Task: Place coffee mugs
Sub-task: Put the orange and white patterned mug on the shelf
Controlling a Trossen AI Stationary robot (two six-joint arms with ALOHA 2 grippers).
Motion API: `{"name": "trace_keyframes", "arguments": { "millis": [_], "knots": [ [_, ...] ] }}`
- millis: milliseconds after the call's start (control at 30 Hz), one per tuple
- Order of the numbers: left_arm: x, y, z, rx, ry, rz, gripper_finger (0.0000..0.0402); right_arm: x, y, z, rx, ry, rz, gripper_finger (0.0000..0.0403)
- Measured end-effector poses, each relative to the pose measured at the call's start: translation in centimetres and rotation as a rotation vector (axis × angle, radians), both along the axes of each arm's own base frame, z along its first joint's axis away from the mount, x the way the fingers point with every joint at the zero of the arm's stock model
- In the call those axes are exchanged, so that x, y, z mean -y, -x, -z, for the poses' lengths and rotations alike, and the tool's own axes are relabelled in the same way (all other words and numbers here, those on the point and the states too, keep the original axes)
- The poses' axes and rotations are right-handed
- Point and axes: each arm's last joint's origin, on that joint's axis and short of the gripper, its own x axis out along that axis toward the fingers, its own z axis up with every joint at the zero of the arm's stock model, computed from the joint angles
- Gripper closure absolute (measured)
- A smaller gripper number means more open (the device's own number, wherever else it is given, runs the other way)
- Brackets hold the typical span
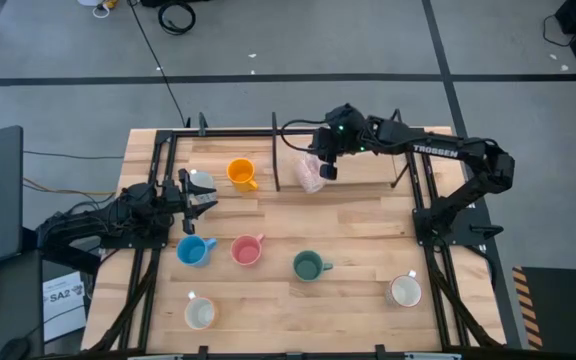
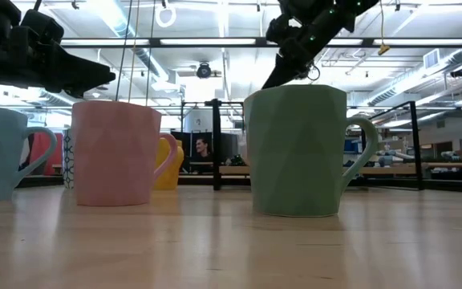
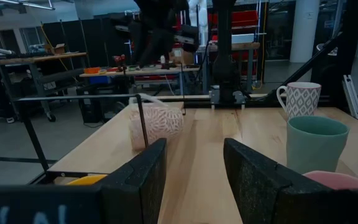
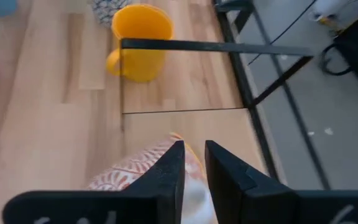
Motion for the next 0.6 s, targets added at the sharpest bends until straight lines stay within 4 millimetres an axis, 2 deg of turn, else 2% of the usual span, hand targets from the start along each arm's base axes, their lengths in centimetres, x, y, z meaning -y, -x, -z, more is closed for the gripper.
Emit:
{"name": "trace_keyframes", "arguments": {
  "millis": [333, 433, 600],
  "knots": [
    [0.0, 0.0, 0.0, 0.000, 0.000, 0.000, 0.0235, -0.2, 0.5, 2.3, -0.052, -0.058, 0.021, 0.0396],
    [0.0, 0.0, 0.0, 0.000, 0.000, 0.000, 0.0235, -0.1, 0.7, 3.1, -0.070, -0.067, 0.026, 0.0396],
    [0.0, 0.0, 0.0, 0.000, 0.000, 0.000, 0.0235, -0.2, 1.7, 5.8, -0.137, -0.139, 0.073, 0.0384]
  ]
}}
